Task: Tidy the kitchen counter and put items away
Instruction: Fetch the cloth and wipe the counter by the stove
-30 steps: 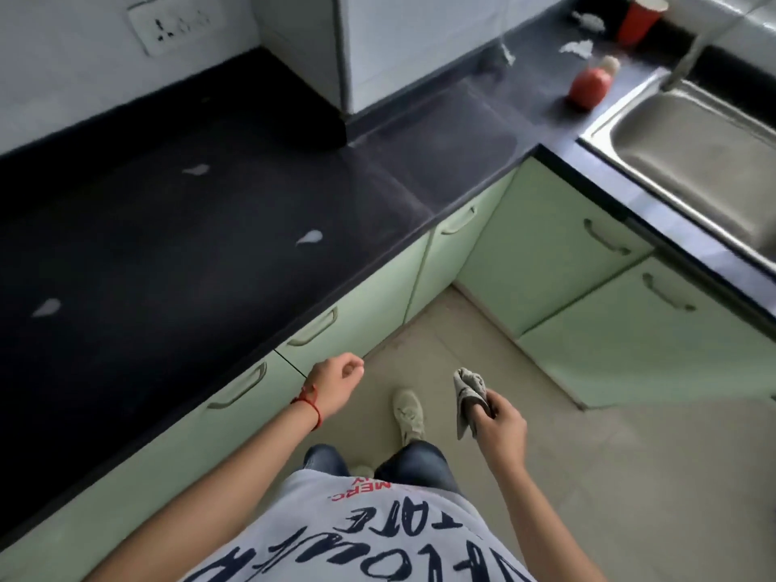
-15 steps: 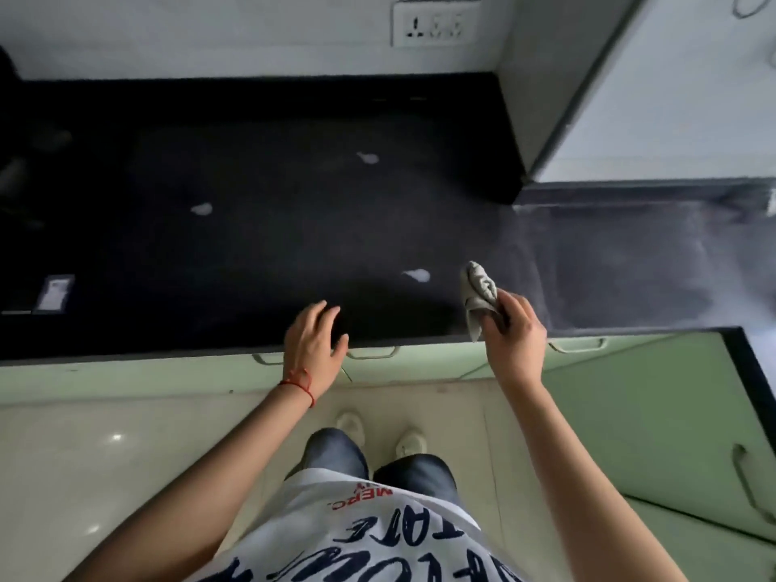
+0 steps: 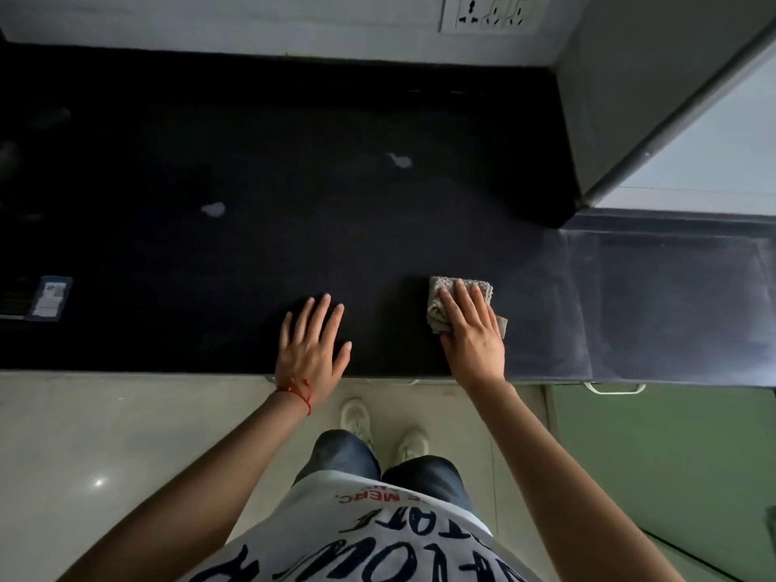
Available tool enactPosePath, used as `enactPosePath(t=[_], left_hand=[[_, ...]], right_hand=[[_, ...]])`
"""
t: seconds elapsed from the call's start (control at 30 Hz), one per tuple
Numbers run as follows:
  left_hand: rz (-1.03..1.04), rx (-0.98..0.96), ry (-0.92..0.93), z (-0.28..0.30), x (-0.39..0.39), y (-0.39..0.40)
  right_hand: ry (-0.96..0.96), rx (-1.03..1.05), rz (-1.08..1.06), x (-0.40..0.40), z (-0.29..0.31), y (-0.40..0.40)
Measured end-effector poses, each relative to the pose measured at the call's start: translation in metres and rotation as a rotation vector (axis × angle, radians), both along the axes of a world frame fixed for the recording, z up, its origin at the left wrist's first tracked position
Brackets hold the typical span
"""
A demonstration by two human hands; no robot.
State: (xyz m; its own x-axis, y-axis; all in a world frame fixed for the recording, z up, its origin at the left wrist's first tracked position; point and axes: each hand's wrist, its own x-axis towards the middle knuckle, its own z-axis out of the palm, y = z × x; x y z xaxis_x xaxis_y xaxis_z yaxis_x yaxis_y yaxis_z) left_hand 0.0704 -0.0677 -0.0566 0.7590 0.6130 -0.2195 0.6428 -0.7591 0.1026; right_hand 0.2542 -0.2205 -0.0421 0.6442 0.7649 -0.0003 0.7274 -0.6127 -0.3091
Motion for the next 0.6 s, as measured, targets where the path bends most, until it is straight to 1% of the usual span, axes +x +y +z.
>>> enactPosePath(t=[0.13, 0.3, 0.37, 0.43, 0.47, 0.53, 0.6], left_hand=[[0.007, 0.040, -0.024, -0.003, 0.001, 0.001], [0.005, 0.083, -0.066, -0.007, 0.001, 0.002], [0.010, 0.089, -0.077, -0.007, 0.001, 0.000], [0.012, 0.097, -0.067, -0.007, 0.001, 0.001], [0.012, 0.096, -0.060, -0.007, 0.001, 0.001], [0.006, 0.099, -0.057, -0.007, 0.001, 0.002], [0.011, 0.086, -0.059, -0.008, 0.001, 0.002]], right_hand=[[0.061, 0.042, -0.033, 0.002, -0.003, 0.019], [0.004, 0.098, 0.067, -0.025, -0.013, -0.010], [-0.020, 0.083, 0.096, -0.015, -0.014, -0.011], [-0.022, 0.055, 0.110, 0.003, -0.012, 0.006], [-0.012, 0.052, 0.089, 0.013, -0.012, 0.020], [0.055, 0.070, -0.016, 0.025, -0.009, 0.047], [0.097, 0.082, -0.080, 0.021, -0.009, 0.061]])
